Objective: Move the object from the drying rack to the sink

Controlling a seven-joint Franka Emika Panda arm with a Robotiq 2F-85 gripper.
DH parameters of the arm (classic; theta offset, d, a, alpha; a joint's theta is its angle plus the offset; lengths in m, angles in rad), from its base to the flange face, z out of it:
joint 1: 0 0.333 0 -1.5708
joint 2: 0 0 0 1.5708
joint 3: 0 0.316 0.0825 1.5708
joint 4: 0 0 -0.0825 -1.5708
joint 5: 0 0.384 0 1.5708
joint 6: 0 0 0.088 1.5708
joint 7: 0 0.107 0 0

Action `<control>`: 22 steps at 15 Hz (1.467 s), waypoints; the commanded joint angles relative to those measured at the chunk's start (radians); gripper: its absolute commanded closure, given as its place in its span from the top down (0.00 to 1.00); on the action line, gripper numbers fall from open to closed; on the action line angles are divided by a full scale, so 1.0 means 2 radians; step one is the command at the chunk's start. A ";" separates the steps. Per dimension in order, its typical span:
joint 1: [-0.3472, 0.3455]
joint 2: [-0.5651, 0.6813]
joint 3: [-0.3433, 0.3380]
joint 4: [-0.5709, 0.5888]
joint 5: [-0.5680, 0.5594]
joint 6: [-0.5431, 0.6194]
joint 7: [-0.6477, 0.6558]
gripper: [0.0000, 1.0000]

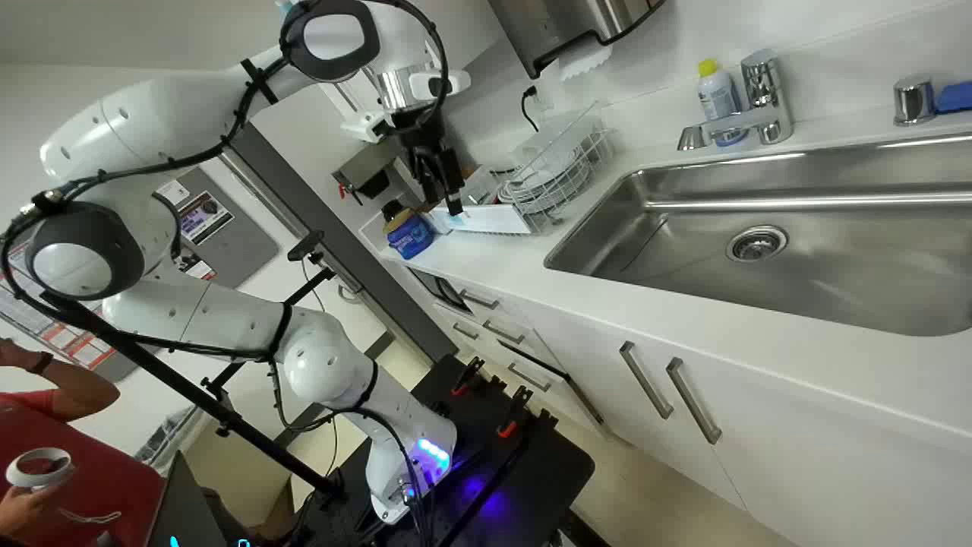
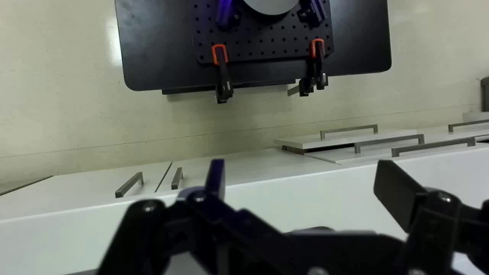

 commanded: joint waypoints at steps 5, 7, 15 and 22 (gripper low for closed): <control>-0.013 0.002 0.010 0.001 0.003 -0.001 -0.005 1.00; -0.013 0.002 0.010 0.001 0.003 -0.001 -0.005 1.00; 0.025 0.019 0.079 0.018 0.001 0.053 -0.001 1.00; 0.064 0.052 0.141 0.038 -0.007 0.186 -0.009 1.00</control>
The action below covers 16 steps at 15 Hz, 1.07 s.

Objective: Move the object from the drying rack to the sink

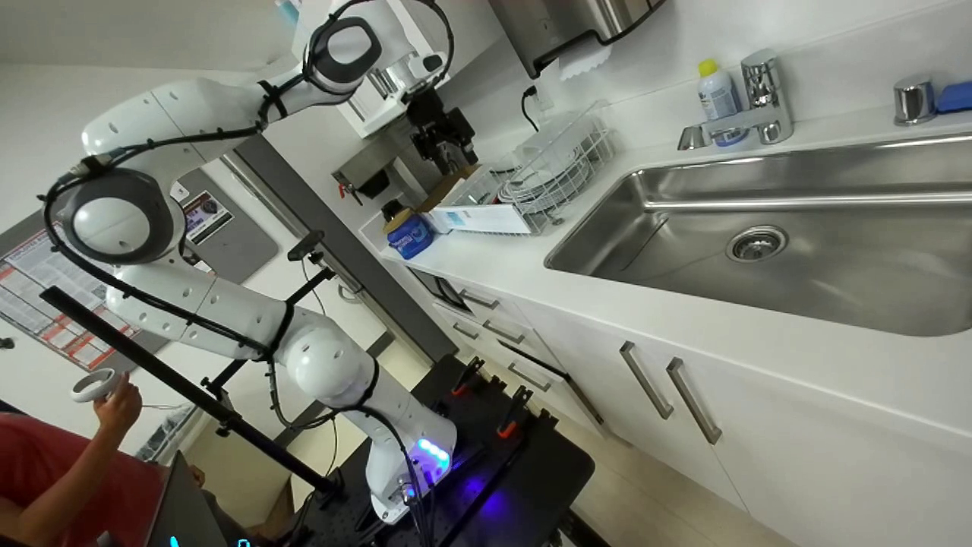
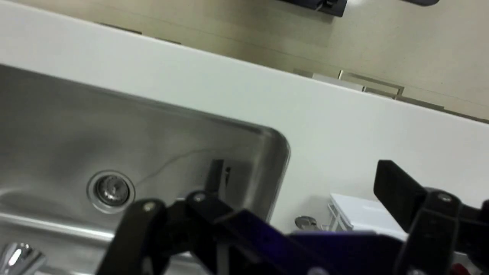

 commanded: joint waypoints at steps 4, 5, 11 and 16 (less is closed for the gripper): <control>0.035 0.036 0.035 0.028 0.002 0.081 -0.011 1.00; 0.037 0.038 0.042 0.028 -0.006 0.076 -0.003 1.00; 0.036 0.034 0.044 0.020 -0.001 0.075 0.000 1.00; 0.045 0.069 0.060 0.037 -0.019 0.165 -0.010 1.00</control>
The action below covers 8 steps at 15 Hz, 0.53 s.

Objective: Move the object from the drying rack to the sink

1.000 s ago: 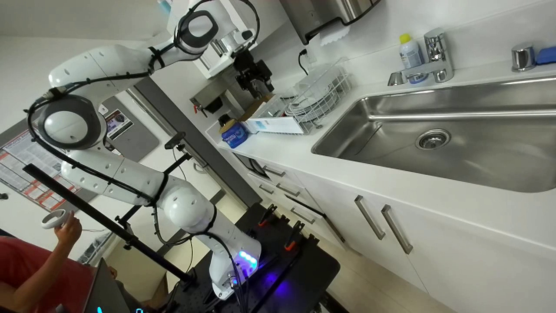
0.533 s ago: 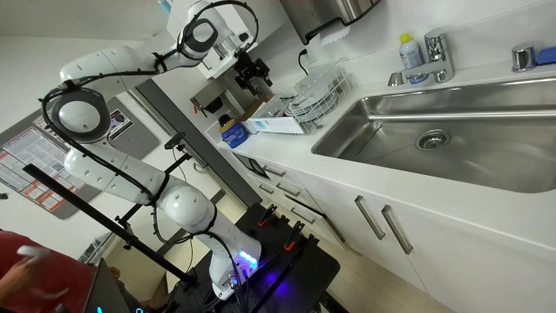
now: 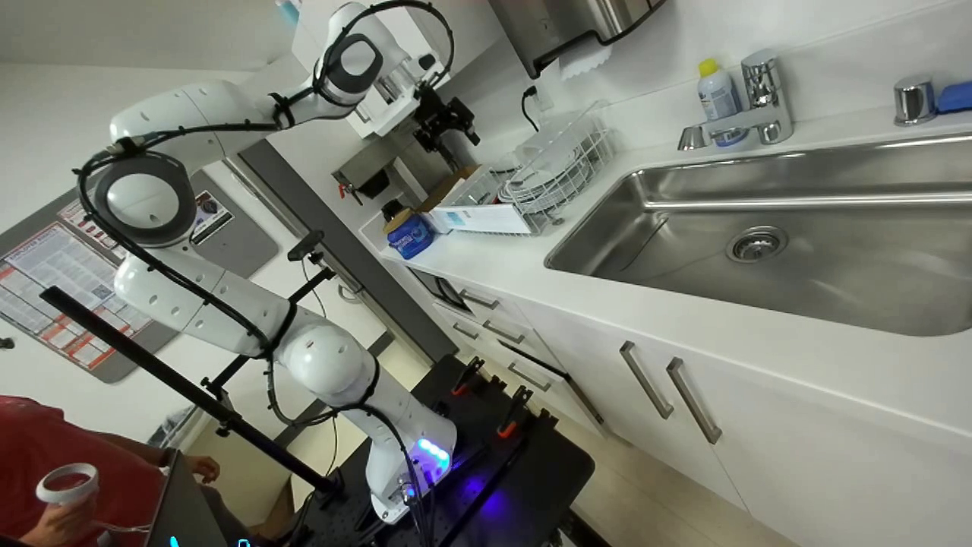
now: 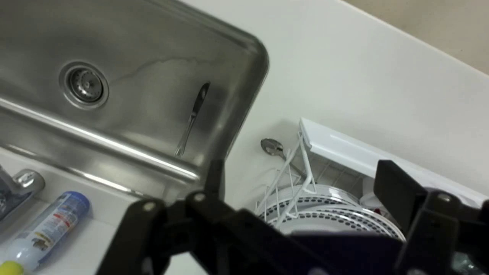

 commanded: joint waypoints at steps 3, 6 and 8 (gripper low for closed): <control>0.014 0.064 0.026 0.038 -0.048 0.099 -0.010 1.00; 0.016 0.110 0.038 0.061 -0.085 0.180 0.001 1.00; 0.017 0.142 0.042 0.077 -0.104 0.225 0.007 1.00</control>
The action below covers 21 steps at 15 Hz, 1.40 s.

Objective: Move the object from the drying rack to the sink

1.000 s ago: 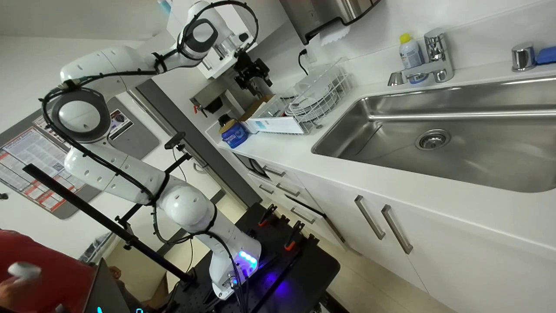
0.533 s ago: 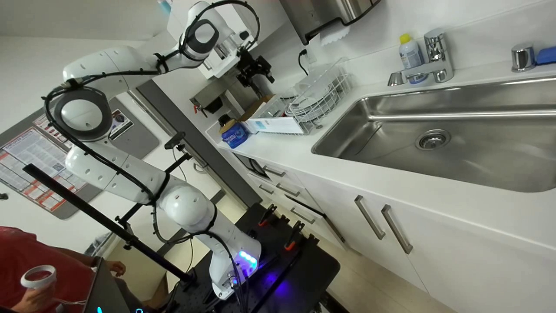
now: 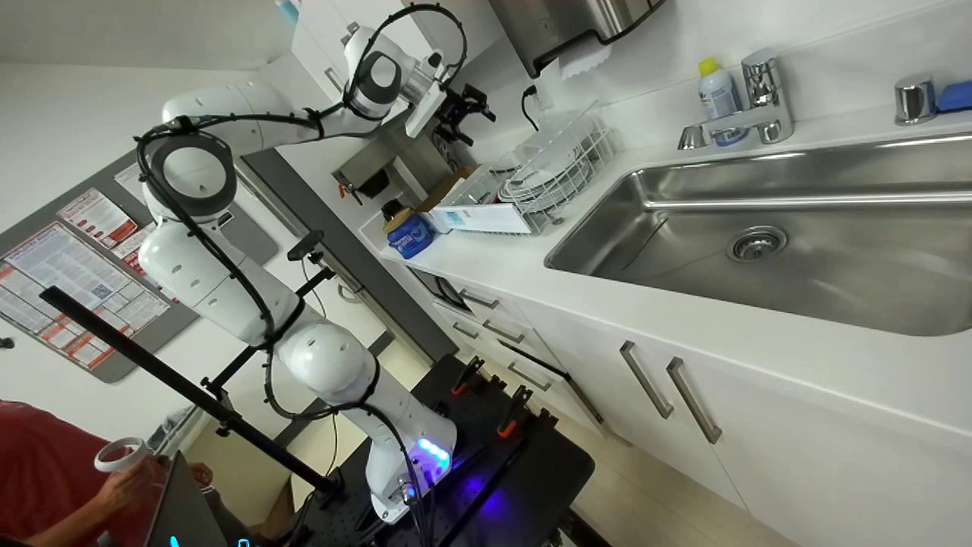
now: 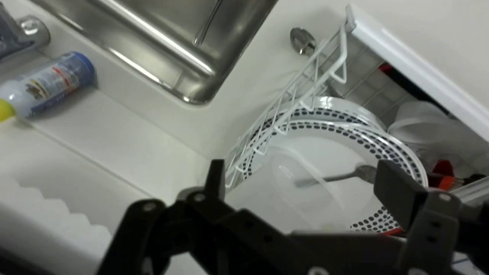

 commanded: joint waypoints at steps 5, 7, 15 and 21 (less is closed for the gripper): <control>0.010 0.121 0.006 0.073 -0.069 0.124 0.019 1.00; 0.018 0.142 0.006 0.080 -0.082 0.141 0.019 1.00; 0.045 0.167 0.015 0.076 -0.097 0.141 0.009 1.00; 0.054 0.181 0.008 0.086 -0.124 0.149 0.021 1.00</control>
